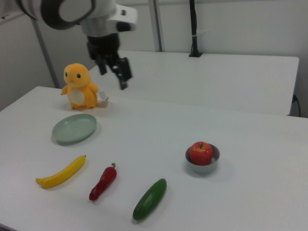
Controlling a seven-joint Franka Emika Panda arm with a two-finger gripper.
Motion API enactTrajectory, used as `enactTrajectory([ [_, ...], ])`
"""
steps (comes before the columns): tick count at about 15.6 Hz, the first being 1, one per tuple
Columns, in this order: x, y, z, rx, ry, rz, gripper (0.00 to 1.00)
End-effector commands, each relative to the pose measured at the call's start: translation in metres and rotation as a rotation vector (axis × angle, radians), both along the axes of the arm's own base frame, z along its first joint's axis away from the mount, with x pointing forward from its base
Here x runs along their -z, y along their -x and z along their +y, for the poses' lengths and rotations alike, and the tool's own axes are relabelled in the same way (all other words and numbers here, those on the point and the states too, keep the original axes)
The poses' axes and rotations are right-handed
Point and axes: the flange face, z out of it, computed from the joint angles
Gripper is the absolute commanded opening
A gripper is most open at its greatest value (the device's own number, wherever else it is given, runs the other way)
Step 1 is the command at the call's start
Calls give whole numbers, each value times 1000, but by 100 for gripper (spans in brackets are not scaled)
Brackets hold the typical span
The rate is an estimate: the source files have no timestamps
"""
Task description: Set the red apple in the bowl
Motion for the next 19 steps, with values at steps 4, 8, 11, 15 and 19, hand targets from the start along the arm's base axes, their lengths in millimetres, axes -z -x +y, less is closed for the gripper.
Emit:
enactTrajectory([
  [4,19,16,97,-45,60,131,100],
  [8,45,6,131,-123,123,100,100],
  [11,57,-10,134,-238,149,59,100],
  [15,60,-15,115,-419,195,42,100],
  [19,58,-13,114,-388,190,48,100],
])
